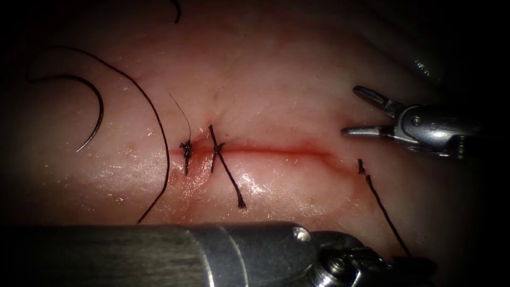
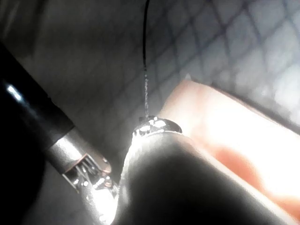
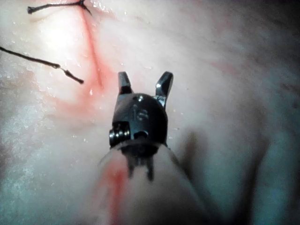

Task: Wound Closure
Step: Place the cut suture down onto the skin

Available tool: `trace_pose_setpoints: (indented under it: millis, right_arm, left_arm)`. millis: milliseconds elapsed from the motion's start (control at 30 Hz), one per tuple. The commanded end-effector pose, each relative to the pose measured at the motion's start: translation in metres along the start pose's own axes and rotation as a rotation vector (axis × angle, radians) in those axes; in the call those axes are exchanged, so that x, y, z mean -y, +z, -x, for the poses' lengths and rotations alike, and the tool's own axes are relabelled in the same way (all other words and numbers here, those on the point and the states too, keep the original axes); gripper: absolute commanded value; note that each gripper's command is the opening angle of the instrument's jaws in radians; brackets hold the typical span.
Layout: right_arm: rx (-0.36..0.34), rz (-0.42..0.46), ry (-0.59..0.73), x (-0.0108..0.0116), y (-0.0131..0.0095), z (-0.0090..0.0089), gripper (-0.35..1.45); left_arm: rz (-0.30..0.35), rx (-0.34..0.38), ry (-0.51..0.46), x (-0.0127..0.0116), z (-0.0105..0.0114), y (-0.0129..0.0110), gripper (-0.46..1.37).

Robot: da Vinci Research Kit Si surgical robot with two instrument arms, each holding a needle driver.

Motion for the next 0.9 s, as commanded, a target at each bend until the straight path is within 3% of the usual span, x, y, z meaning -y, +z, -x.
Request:
trace_pose_setpoints:
  millis: [33, 267, 433, 533, 800, 900]
  right_arm:
    - [0.008, 0.017, -0.001, -0.0006, -0.0006, 0.0, 1.22]
    - [0.017, 0.069, 0.005, -0.0029, -0.0028, -0.0001, 1.22]
    - [0.018, 0.095, 0.011, -0.0035, -0.0042, -0.0005, 1.22]
    - [0.022, 0.098, 0.013, -0.0033, -0.0045, -0.0009, 1.22]
    - [0.022, 0.099, 0.014, -0.003, -0.0045, -0.0013, 1.23]
    - [0.023, 0.101, 0.014, -0.0028, -0.0044, -0.0014, 1.24]
  left_arm:
    - [0.003, -0.021, -0.017, -0.0002, 0.0009, 0.0007, -0.35]
    - [0.042, -0.086, -0.088, -0.0022, 0.0037, 0.0043, -0.35]
    - [0.081, -0.105, -0.16, -0.0061, 0.0055, 0.0075, -0.35]
    - [0.112, -0.103, -0.269, -0.0086, 0.007, 0.009, -0.35]
    - [0.085, 0.027, -0.486, -0.0117, 0.0095, 0.0086, -0.35]
    - [0.078, 0.051, -0.571, -0.012, 0.0097, 0.0073, -0.14]
